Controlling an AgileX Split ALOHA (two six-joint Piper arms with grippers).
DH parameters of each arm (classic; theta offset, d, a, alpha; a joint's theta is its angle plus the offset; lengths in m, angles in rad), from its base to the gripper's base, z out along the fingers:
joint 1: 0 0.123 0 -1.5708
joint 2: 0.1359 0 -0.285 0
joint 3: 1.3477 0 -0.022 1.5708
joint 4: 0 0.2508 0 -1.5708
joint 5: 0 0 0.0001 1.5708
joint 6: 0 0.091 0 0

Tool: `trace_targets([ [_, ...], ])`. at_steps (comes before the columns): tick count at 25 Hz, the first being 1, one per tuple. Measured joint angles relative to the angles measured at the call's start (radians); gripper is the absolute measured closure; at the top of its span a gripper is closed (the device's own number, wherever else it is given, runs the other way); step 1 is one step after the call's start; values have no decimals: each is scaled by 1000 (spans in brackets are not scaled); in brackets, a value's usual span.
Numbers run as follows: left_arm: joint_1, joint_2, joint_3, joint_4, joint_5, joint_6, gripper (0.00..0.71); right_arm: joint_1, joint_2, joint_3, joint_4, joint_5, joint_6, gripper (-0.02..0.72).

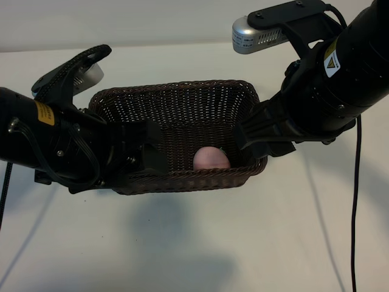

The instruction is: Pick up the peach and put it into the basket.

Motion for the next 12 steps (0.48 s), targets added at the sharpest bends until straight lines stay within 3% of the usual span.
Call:
trace_targets([
  [12, 0, 0, 0, 0, 0, 0, 144, 0, 0, 0, 1, 0, 6, 155],
])
